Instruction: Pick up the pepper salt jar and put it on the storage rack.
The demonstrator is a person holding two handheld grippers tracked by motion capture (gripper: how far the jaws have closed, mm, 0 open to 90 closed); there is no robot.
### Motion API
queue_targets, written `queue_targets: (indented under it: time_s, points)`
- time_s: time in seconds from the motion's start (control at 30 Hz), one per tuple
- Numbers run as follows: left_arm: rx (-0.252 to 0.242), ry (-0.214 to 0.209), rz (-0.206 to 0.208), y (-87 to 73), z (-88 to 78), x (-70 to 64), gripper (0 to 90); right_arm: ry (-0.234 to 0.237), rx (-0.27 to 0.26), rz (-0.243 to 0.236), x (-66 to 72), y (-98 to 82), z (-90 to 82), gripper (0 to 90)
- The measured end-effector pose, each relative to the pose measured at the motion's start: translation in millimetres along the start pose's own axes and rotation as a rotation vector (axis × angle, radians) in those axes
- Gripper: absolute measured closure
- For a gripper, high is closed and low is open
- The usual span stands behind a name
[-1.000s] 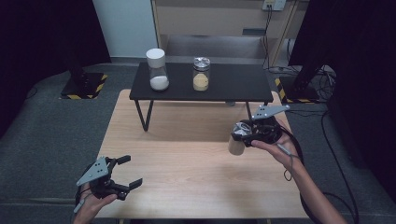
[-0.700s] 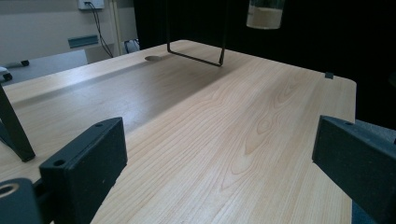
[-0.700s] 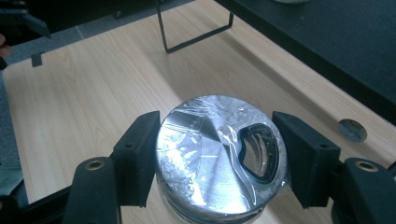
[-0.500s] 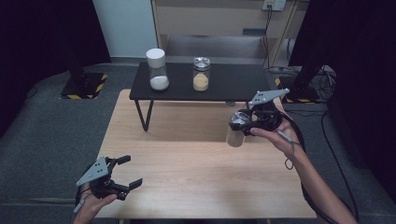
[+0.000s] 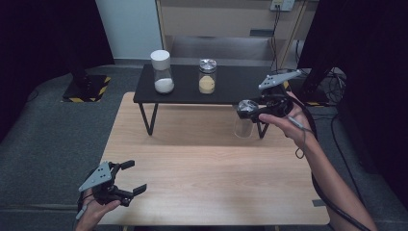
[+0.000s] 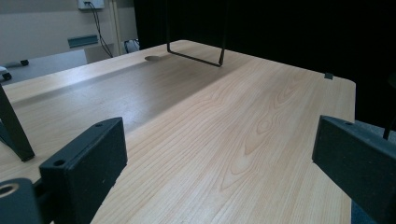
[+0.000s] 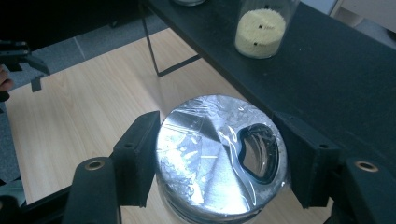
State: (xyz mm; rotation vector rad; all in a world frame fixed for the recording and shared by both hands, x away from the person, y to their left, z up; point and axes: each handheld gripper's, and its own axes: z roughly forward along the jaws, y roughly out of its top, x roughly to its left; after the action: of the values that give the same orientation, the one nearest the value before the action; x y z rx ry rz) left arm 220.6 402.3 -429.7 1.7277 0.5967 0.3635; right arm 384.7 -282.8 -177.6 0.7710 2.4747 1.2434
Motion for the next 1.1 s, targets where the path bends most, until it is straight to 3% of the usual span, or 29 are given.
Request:
queue_targets:
  time_s: [0.63, 1.1]
  points:
    - [-0.006, -0.001, -0.011, -1.9, 0.1, 2.3, 2.0, -0.059, -0.012, 0.028, -18.7, 41.4, 3.9, 35.6]
    - [-0.011, -0.003, -0.015, -2.9, -0.1, 3.4, 2.0, -0.152, -0.012, 0.072, -29.6, 65.2, 10.9, 35.6]
